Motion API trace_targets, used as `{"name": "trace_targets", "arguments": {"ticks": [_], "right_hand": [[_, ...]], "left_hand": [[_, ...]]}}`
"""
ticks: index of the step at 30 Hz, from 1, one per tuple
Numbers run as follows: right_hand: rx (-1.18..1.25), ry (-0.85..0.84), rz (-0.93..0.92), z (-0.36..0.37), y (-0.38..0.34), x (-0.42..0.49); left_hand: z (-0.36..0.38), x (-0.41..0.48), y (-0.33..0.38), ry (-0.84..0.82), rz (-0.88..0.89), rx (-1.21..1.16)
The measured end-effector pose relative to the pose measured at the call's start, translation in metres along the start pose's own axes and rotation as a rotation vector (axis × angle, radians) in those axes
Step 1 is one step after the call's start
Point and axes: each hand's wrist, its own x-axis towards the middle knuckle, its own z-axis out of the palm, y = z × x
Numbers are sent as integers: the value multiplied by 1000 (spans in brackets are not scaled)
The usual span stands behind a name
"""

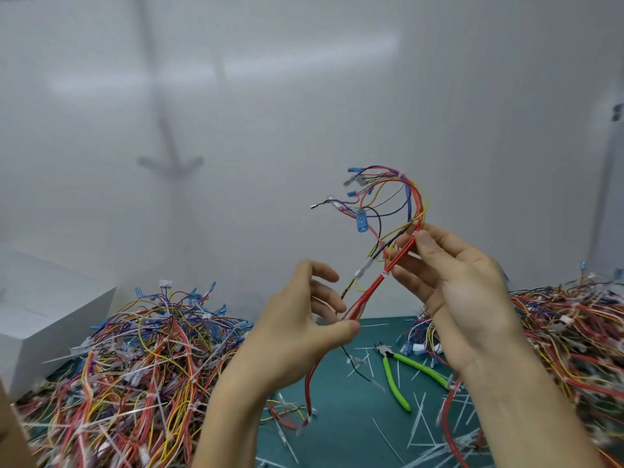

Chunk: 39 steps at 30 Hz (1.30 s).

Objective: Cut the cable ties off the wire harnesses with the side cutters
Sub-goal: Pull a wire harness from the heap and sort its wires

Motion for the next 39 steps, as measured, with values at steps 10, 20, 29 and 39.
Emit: {"name": "trace_targets", "arguments": {"ticks": [10, 20, 29, 39], "right_hand": [[65, 55, -90, -10, -14, 3], [47, 8, -89, -11, -14, 2], [87, 1, -63, -6, -10, 2], [37, -36, -110, -8, -13, 0]], "left_hand": [[-22, -2, -28, -110, -223, 112], [-19, 1, -23, 213, -263, -406], [-14, 5, -14, 386, -191, -676], [-10, 4, -21, 224, -275, -382]]}}
